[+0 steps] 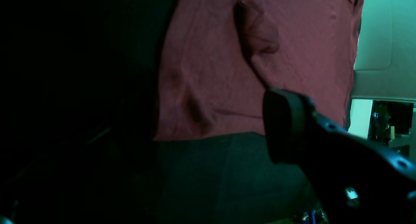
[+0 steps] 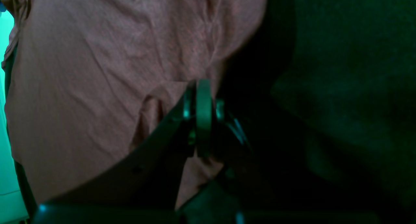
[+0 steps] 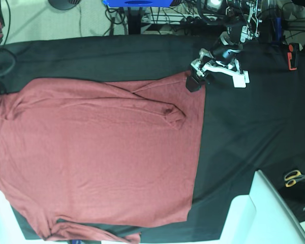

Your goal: Fold the T-shirt properly

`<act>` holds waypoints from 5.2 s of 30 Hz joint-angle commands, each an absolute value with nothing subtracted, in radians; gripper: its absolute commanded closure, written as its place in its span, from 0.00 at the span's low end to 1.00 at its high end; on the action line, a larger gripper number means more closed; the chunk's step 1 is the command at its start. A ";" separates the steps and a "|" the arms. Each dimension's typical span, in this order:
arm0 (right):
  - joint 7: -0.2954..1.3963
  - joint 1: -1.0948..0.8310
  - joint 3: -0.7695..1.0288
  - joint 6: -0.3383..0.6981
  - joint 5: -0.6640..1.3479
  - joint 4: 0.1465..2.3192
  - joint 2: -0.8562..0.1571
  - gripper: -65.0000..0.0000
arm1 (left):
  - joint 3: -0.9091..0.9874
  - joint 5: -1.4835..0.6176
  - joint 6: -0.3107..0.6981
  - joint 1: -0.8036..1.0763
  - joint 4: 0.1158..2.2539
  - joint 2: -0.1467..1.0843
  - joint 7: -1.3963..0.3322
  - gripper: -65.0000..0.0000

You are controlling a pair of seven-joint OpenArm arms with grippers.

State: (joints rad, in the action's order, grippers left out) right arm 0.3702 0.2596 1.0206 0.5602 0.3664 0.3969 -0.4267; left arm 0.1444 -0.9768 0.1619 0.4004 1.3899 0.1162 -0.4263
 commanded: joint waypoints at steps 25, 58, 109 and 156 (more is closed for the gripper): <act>0.360 0.275 1.018 0.573 0.378 0.407 -0.452 0.99 | 0.148 -0.960 0.139 0.386 1.377 0.117 -0.481 1.00; 0.657 0.136 1.156 0.575 0.380 0.843 -0.374 1.00 | 0.292 -0.961 0.137 0.453 1.563 0.206 -0.803 1.00; 0.805 0.004 1.047 0.430 0.378 0.998 -0.361 0.99 | 0.300 -0.952 0.136 0.638 1.719 0.229 -0.803 1.00; 0.883 0.262 0.860 0.070 0.378 0.769 -0.461 0.99 | 0.349 -1.161 0.134 0.325 1.503 0.249 -0.966 1.00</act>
